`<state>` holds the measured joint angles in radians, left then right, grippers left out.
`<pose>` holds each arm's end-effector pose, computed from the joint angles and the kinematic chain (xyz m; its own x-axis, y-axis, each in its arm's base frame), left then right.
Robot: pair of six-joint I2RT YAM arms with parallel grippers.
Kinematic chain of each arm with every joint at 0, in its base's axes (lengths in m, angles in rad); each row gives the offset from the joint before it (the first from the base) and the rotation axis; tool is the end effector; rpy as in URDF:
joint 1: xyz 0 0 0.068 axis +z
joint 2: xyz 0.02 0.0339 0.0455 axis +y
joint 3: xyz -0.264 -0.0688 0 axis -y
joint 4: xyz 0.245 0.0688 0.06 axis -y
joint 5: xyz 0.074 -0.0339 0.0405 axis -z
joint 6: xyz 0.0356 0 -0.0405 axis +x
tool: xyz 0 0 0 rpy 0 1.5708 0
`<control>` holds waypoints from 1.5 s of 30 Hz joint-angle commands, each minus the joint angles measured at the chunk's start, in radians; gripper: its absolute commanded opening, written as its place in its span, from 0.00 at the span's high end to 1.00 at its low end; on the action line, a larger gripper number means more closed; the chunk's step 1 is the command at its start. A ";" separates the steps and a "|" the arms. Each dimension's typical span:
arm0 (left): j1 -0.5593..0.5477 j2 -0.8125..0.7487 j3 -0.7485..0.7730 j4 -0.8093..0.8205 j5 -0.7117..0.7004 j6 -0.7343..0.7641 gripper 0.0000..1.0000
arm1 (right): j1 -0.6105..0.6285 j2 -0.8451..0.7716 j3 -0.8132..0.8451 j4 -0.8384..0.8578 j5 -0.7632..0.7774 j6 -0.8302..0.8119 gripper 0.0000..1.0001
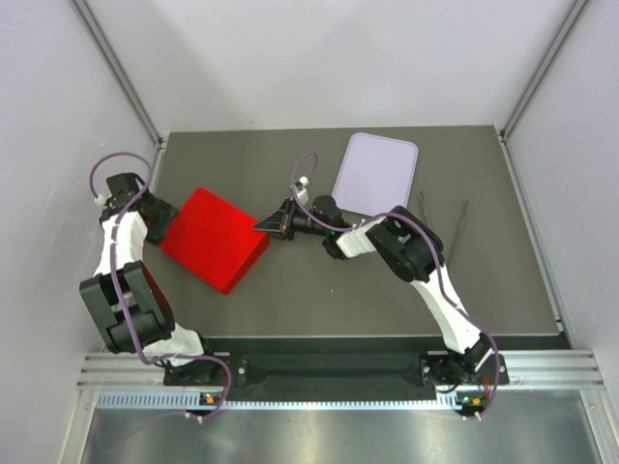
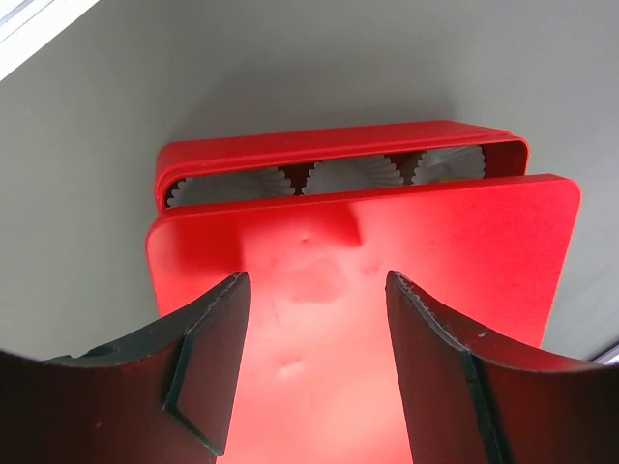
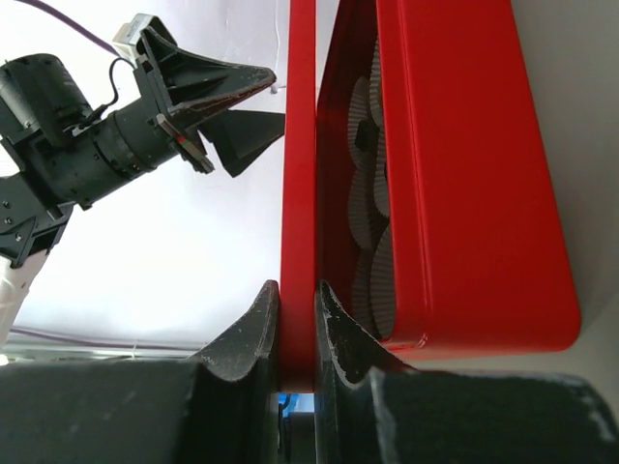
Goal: Pack the chocolate
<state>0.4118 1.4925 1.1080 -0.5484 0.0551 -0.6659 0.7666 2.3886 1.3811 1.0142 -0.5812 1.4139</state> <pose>0.2887 0.1240 0.2524 -0.3506 -0.8262 -0.4409 -0.7454 0.5312 -0.4027 0.3451 0.3595 0.1196 -0.9625 0.2192 -0.1599 -0.1571 0.0300 0.9871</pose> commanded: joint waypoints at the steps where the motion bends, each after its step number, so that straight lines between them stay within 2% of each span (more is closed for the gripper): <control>1: 0.007 -0.032 0.009 0.013 -0.008 0.014 0.37 | -0.007 -0.048 0.048 0.093 -0.005 -0.009 1.00; 25: 0.007 -0.060 0.030 0.011 -0.006 0.019 0.37 | 0.008 0.012 0.127 0.017 -0.014 -0.033 1.00; 34: 0.008 -0.057 -0.036 0.062 0.075 -0.017 0.39 | 0.008 0.030 0.124 -0.002 -0.005 -0.041 1.00; 45: 0.008 -0.025 -0.057 0.077 0.061 -0.008 0.40 | 0.008 0.049 0.147 -0.016 0.006 -0.046 1.00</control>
<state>0.4118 1.4727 1.0618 -0.5228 0.1158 -0.6777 0.7658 2.4310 1.4700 0.9424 -0.5850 1.3796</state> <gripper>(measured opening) 0.601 0.109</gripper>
